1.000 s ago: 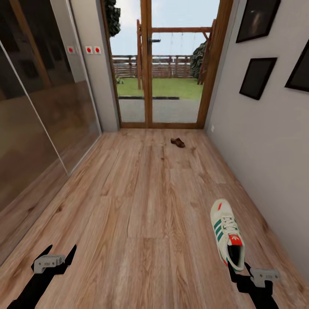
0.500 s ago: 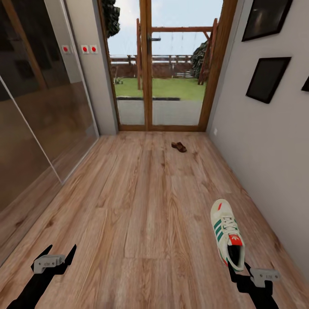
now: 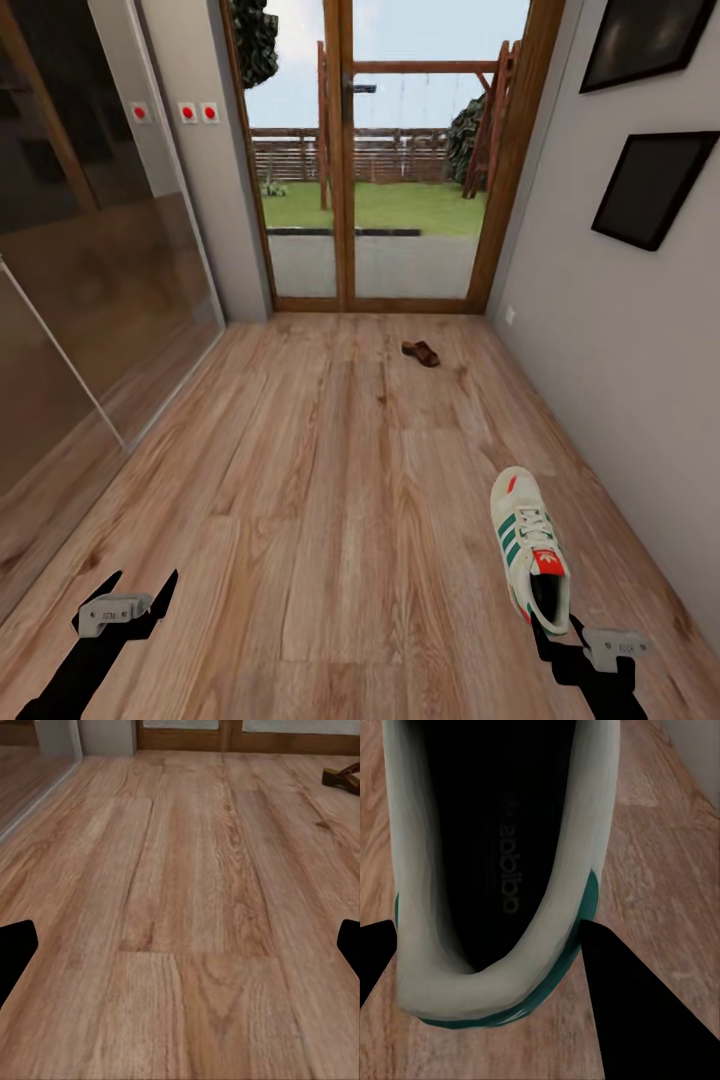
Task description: Pick up the two gym shoes and the two sandals from the corridor floor and place them onto the hallstand (shoe rack) in the corridor, making sure they are on the rack and not on the floor. Arrange them so the two gym shoes are next to each other and the two sandals are next to each other.
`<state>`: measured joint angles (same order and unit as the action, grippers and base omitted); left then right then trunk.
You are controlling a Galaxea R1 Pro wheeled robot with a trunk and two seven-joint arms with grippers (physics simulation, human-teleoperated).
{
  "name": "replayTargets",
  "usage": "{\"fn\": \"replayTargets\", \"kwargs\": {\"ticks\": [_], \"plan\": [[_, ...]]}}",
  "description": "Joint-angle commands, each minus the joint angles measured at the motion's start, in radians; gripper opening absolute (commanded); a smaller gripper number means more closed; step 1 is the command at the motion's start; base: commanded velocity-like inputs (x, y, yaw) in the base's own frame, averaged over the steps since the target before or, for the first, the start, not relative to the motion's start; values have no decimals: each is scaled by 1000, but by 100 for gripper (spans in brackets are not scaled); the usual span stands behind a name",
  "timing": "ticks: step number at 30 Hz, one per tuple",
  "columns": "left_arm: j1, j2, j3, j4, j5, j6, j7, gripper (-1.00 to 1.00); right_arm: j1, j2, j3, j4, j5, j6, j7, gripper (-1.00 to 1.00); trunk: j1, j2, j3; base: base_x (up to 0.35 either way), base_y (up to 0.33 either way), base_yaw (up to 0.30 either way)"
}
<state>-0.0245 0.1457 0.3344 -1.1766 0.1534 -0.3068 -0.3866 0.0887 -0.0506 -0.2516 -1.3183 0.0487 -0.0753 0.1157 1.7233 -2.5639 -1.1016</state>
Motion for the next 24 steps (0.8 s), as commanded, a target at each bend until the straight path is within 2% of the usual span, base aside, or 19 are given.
{"fn": "replayTargets", "kwargs": {"ticks": [1, 24], "plan": [[0, 0, 0, 0, 0, 0, 0, 100, 0, 0, 0, 2, -2, 0, -1, -100, 0, 0, 0, 328, 41, 0], [0, 0, 0, 0, -1, 0, 0, 100, -1, 0, 0, 11, -1, 0, -1, -100, 0, 0, 0, 328, 77, 0]]}}
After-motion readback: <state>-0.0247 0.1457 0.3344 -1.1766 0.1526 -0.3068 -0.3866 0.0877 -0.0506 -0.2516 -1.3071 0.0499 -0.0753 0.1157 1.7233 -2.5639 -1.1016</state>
